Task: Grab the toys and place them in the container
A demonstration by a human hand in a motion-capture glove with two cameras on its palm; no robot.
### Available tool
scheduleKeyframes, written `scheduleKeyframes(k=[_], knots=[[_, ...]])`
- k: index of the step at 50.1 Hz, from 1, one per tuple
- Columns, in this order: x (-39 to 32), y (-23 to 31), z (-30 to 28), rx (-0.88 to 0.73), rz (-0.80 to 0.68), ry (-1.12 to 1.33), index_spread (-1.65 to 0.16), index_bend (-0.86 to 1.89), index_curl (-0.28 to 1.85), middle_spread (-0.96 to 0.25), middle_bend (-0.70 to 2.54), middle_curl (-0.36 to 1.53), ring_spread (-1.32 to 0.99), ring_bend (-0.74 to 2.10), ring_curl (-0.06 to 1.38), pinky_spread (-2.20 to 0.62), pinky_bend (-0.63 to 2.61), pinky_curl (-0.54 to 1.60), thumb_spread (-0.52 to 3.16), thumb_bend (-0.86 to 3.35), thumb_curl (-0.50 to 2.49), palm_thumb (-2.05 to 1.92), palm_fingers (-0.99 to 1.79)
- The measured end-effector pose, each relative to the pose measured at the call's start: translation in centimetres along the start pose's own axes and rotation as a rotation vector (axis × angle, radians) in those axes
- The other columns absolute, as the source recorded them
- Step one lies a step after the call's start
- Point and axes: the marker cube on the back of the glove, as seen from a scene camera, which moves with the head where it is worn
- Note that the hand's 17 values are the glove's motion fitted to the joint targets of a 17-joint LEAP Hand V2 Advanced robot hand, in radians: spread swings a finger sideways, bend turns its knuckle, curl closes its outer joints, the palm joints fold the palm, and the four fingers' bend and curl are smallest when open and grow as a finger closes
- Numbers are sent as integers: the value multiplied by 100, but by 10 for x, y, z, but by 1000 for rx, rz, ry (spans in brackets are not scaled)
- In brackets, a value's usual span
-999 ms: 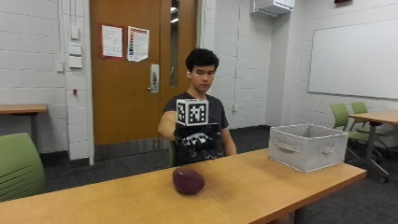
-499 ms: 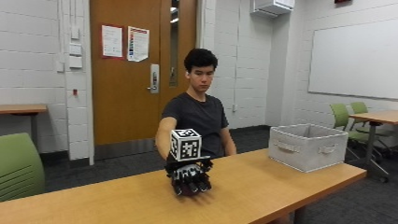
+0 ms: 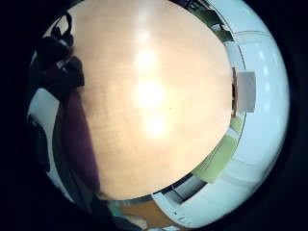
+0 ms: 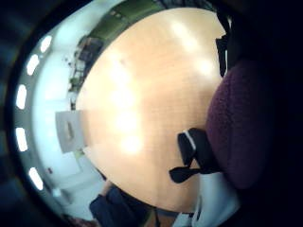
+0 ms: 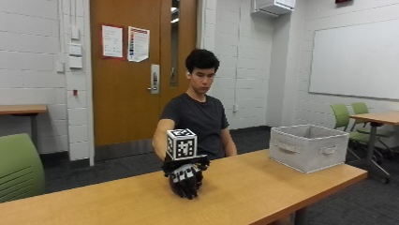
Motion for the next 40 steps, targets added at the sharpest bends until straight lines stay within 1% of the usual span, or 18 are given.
scheduleKeyframes(k=[2,4,8,10,15,22,25,30,35,40], knots=[[-3,3,-1,21,-4,31,-41,57,72,-23,28,36,-40,64,28,-21,79,32,126,12,33,39,62],[-6,6,-2,35,-9,65,-41,54,73,-25,30,37,-42,70,31,-23,79,32,127,14,35,43,66],[-9,7,-4,43,-18,109,-40,40,74,-30,43,42,-45,83,35,-30,83,33,125,18,39,55,88],[-9,5,-5,37,-16,111,-40,33,74,-32,45,43,-46,86,37,-34,87,34,119,19,43,59,93],[-12,2,-3,-16,9,104,-42,25,79,-36,60,50,-47,94,41,-41,82,33,106,21,51,68,110],[-16,0,-9,-37,21,75,-46,23,90,-39,73,57,-47,102,46,-46,82,35,92,23,60,72,118],[-20,1,-18,-31,19,62,-47,23,95,-39,77,59,-47,105,48,-47,82,36,87,23,63,72,117],[-36,2,-54,12,11,50,-50,24,103,-39,80,62,-46,107,50,-47,84,37,79,23,69,72,115],[-59,-1,-105,64,-14,33,-52,24,110,-39,83,65,-46,109,51,-48,85,38,73,23,74,70,114],[-97,-3,-163,139,-56,9,-53,25,117,-39,83,67,-46,111,52,-48,85,39,68,24,80,69,113]])
